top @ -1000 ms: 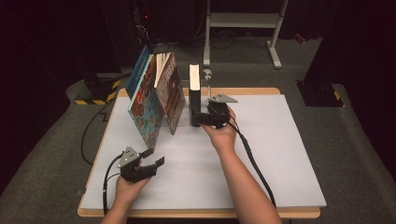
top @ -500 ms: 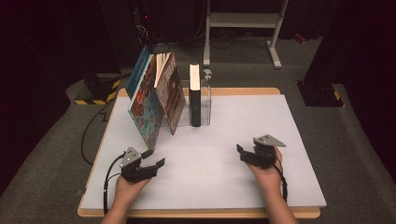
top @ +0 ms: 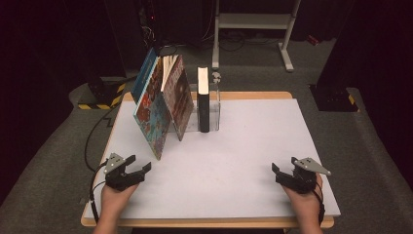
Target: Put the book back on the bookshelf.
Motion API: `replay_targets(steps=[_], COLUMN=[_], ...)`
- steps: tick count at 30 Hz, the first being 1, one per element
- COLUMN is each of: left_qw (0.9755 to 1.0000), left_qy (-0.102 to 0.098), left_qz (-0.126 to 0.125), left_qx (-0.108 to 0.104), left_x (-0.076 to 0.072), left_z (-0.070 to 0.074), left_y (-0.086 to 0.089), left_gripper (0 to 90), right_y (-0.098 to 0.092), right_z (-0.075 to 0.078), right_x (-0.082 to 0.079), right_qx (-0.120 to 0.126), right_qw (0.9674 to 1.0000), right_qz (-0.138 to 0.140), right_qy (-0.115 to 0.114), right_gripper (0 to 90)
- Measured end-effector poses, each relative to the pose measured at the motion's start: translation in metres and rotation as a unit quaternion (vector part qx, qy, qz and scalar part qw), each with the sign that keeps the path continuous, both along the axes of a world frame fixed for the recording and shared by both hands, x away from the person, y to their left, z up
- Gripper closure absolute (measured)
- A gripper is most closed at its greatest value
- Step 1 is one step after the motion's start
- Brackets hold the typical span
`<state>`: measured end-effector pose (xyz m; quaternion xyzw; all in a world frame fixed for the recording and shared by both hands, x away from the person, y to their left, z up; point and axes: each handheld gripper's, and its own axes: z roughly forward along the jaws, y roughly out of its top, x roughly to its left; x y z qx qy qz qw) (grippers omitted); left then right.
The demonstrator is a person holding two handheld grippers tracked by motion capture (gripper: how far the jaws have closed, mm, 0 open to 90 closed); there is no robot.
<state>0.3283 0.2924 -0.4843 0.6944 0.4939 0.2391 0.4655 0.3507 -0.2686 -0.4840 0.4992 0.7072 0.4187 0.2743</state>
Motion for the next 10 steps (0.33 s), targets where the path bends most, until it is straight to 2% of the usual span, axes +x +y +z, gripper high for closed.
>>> replay_targets(steps=[7, 10], left_qw=[1.0, 1.0], left_qy=[-0.003, -0.003], left_qz=[-0.005, -0.005], left_qx=[0.004, -0.002], left_x=[0.0011, 0.001], left_z=[0.0004, 0.0009], left_y=[0.0013, 0.0032], left_gripper=[23.6, 23.6], right_y=[0.0055, 0.0058], right_z=[-0.0019, -0.003], right_x=[-0.0003, -0.0008], right_qx=[-0.007, -0.009], right_qw=[1.0, 0.9999], right_qz=[0.003, -0.001], right_qy=[0.005, 0.008], right_gripper=[18.8, 18.7])
